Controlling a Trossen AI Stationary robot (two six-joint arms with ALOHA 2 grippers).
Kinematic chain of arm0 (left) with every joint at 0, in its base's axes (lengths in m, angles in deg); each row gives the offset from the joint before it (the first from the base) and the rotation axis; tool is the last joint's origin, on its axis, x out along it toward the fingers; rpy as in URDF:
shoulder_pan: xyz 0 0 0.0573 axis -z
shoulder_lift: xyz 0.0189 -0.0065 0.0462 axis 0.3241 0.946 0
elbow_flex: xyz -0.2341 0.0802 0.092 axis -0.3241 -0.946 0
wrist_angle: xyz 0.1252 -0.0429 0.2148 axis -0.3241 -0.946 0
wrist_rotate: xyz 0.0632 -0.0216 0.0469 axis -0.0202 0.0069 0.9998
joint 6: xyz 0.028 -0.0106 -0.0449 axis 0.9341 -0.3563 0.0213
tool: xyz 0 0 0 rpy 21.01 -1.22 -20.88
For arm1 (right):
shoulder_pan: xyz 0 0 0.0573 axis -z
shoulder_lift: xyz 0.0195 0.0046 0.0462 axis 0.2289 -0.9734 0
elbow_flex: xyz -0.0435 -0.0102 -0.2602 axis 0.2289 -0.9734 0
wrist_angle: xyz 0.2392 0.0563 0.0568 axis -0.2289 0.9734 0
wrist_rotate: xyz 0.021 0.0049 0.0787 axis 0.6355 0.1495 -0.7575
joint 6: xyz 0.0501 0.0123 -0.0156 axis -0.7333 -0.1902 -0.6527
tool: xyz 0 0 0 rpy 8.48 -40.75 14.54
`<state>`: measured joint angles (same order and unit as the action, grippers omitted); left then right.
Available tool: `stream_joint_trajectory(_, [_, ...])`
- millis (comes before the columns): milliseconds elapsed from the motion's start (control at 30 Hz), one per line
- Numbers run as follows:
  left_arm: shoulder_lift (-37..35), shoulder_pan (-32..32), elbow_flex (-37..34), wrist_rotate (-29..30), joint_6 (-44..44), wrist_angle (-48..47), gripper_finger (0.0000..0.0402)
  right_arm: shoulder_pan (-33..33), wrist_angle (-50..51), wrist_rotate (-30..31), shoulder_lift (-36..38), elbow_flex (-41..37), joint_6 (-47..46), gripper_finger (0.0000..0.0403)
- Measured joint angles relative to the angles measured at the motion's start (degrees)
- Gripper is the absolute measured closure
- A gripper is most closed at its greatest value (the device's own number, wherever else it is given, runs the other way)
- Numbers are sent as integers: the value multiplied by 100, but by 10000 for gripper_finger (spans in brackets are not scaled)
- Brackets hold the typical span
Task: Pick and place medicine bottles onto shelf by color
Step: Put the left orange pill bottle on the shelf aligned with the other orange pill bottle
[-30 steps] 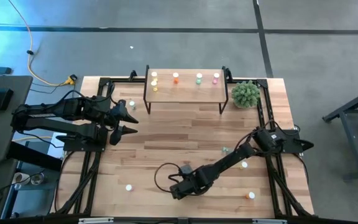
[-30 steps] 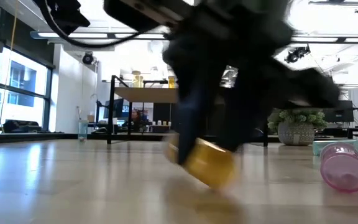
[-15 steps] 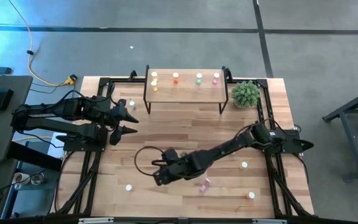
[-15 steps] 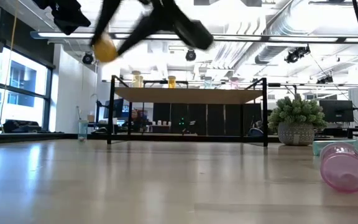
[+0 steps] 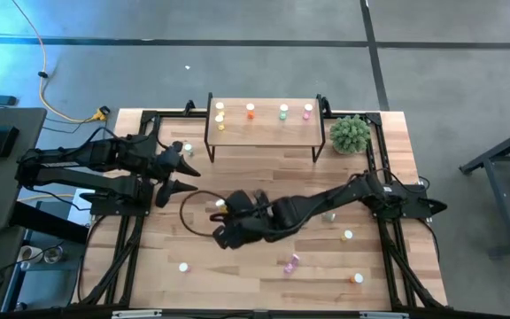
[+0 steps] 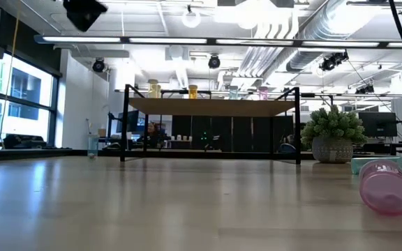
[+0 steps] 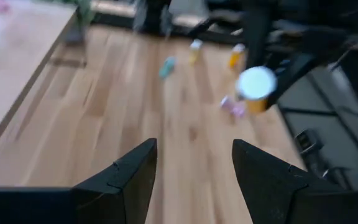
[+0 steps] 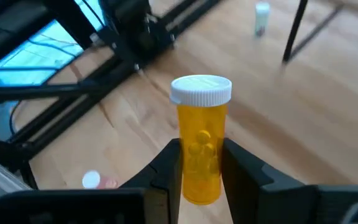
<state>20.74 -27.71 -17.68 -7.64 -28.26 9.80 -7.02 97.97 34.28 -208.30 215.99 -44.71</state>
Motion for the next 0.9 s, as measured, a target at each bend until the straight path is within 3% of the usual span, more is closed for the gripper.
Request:
stream_joint_trajectory(267, [0,0,0,-201,0,1221,202,452,-649,-639,417,-10,1550,323])
stream_joint_trajectory(667, [20,-24,0,-160,0,1954,202,1209,-1196,-1710,1042,-34,3321,323])
stream_joint_trajectory(900, [164,-23,0,420,-7,3152,202,1583,-1274,-2700,1211,-39,3905,323])
